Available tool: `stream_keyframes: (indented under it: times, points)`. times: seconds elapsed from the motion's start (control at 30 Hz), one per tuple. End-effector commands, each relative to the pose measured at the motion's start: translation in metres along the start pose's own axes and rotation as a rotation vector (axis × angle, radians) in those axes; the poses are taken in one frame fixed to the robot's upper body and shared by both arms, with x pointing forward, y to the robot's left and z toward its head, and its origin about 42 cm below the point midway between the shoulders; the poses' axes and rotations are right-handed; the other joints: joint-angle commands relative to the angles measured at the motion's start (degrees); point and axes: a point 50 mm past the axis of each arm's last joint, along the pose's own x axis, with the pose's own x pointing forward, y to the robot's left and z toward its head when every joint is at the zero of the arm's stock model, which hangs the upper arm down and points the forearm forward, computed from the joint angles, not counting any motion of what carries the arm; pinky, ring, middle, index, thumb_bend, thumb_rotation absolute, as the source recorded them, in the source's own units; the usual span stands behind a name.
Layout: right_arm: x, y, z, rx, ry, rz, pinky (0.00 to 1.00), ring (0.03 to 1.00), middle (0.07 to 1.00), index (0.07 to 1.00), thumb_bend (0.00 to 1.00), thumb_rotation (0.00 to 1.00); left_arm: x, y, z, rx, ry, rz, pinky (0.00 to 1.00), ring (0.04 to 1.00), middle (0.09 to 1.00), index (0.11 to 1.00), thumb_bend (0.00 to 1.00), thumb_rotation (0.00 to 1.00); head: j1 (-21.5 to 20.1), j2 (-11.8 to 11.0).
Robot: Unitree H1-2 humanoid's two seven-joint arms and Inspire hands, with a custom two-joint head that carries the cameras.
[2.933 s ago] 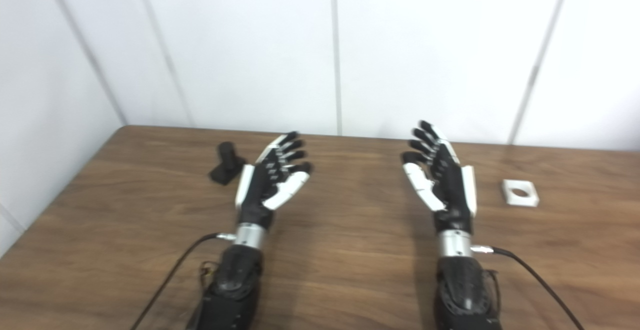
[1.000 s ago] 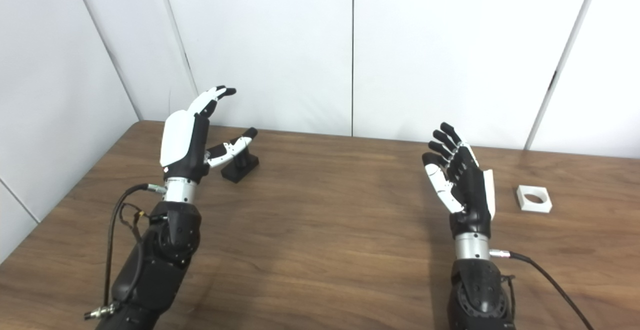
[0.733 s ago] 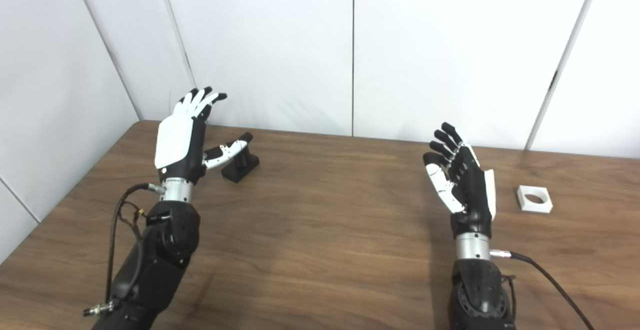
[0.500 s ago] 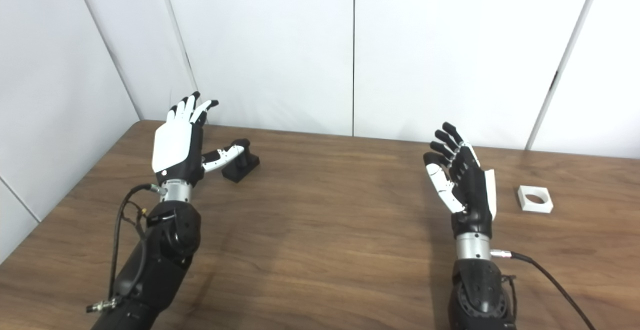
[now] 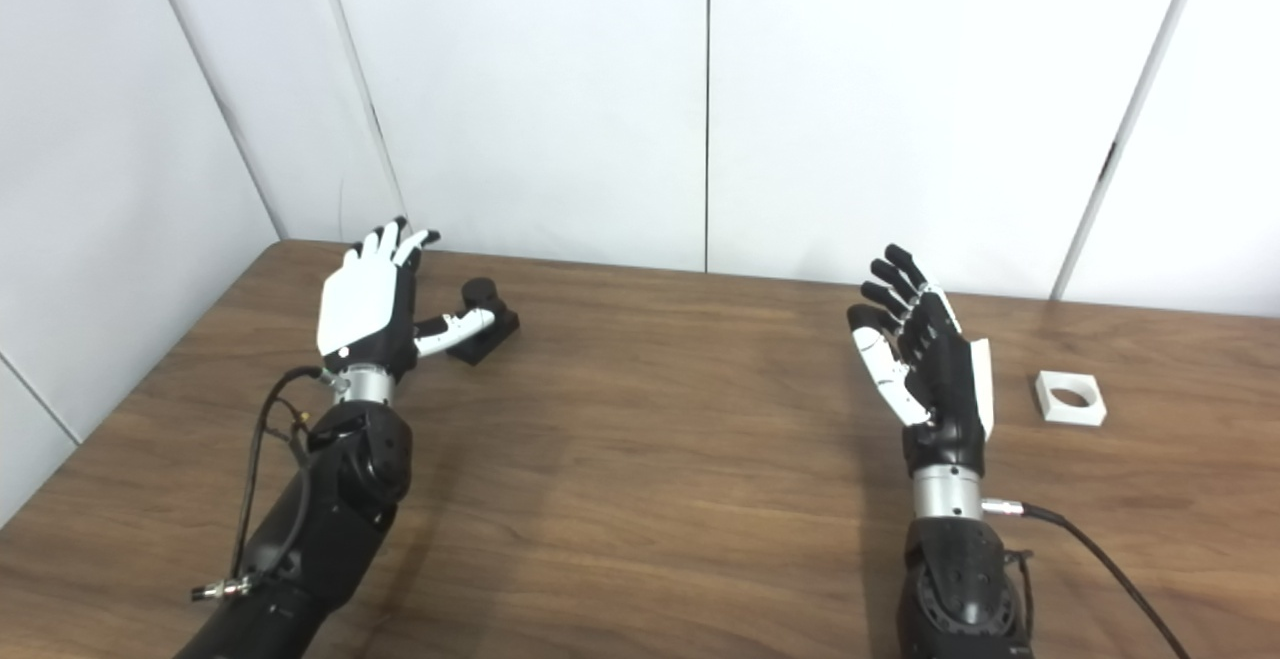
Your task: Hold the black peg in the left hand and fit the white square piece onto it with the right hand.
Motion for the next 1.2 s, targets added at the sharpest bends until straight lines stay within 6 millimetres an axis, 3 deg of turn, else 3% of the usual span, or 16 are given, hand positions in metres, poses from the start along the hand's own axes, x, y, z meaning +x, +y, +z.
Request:
stream_keyframes:
  times: [0.0, 0.8, 0.97, 1.07, 1.17]
  points:
    - [-0.031, -0.012, -0.023, -0.026, 0.071, -0.019, 0.76, 0.788, 0.829, 0.85, 0.52, 0.5, 0.022, 0.022, 0.01, 0.006, -0.031, 0.055, 1.0, 1.0, 1.0, 0.845, 0.84, 0.67, 0.0, 0.1]
    - [-0.032, -0.013, -0.021, -0.041, 0.057, -0.026, 0.74, 0.783, 0.826, 0.847, 0.53, 0.54, 0.017, -0.027, 0.006, 0.034, 0.037, -0.038, 1.0, 1.0, 1.0, 0.8, 0.82, 0.62, -0.5, 0.6]
    - [-0.034, -0.014, -0.02, -0.036, 0.056, -0.028, 0.76, 0.789, 0.828, 0.845, 0.51, 0.52, 0.018, -0.033, 0.0, 0.037, 0.059, -0.036, 1.0, 1.0, 1.0, 0.753, 0.82, 0.59, -0.8, 0.9]
    - [-0.035, -0.014, -0.021, -0.043, 0.058, -0.03, 0.76, 0.788, 0.83, 0.851, 0.51, 0.54, 0.019, -0.035, -0.003, 0.034, 0.064, -0.022, 1.0, 1.0, 1.0, 0.667, 0.8, 0.55, -0.8, 1.0]
    - [-0.036, -0.016, -0.021, -0.044, 0.056, -0.032, 0.75, 0.787, 0.83, 0.851, 0.51, 0.53, 0.019, -0.036, -0.005, 0.036, 0.069, -0.01, 1.0, 1.0, 1.0, 0.638, 0.77, 0.51, -0.7, 1.0]
